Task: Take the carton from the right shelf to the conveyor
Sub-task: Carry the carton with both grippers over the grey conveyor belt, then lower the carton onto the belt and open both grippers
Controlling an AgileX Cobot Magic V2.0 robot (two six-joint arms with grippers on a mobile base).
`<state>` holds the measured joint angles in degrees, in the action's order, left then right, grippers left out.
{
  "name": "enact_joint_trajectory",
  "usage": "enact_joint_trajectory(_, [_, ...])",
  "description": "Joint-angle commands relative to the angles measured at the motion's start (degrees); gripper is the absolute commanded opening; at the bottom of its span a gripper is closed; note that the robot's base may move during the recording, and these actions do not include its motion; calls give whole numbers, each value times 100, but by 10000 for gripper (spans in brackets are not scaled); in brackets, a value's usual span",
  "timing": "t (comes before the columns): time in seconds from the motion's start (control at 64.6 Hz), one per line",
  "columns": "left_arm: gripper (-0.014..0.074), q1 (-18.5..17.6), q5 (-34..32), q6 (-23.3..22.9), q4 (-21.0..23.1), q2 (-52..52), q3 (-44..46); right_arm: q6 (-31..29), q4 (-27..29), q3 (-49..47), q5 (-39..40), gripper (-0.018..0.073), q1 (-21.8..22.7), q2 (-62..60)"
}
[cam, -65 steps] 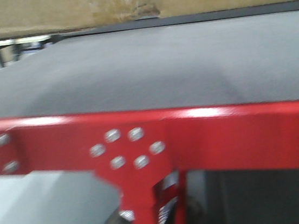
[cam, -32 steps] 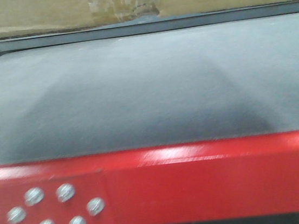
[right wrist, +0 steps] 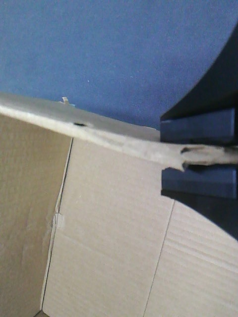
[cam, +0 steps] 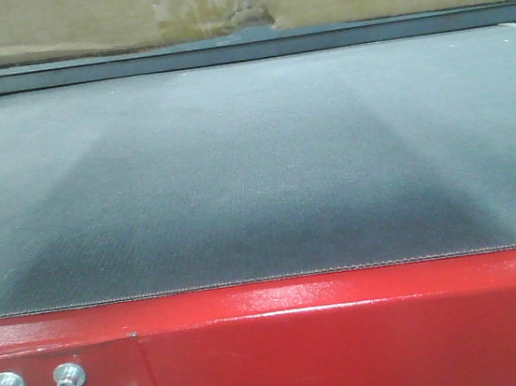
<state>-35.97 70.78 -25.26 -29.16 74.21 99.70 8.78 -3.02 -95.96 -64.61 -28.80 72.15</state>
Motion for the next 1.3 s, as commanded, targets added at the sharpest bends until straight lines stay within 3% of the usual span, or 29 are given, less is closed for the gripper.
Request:
enact_joint_trajectory(0.0, [-9, -52, -176, 60, -111, -18, 13, -90, 210, -46, 368, -70, -37, -79])
enact_joint_trajectory(0.805, [-9, -52, -176, 60, -111, -18, 13, -90, 210, -46, 379, -70, -37, -79])
enact_joint_trajectory(0.96, [-9, -52, -461, 60, -134, -18, 13, -90, 210, -46, 555, -70, -37, -79])
enact_joint_trajectory(1.114, [-8, 405, -1175, 60, 168, 76, 13, -90, 210, -57, 903, -70, -37, 50])
enact_joint_trajectory(1.192, [-8, 783, -1485, 181, 584, 215, 13, -90, 210, -68, 1104, -70, 17, 225])
enact_joint_trajectory(1.285, [-8, 1238, -1746, 680, 1222, 464, 13, -90, 210, -68, 1286, -70, 144, 504])
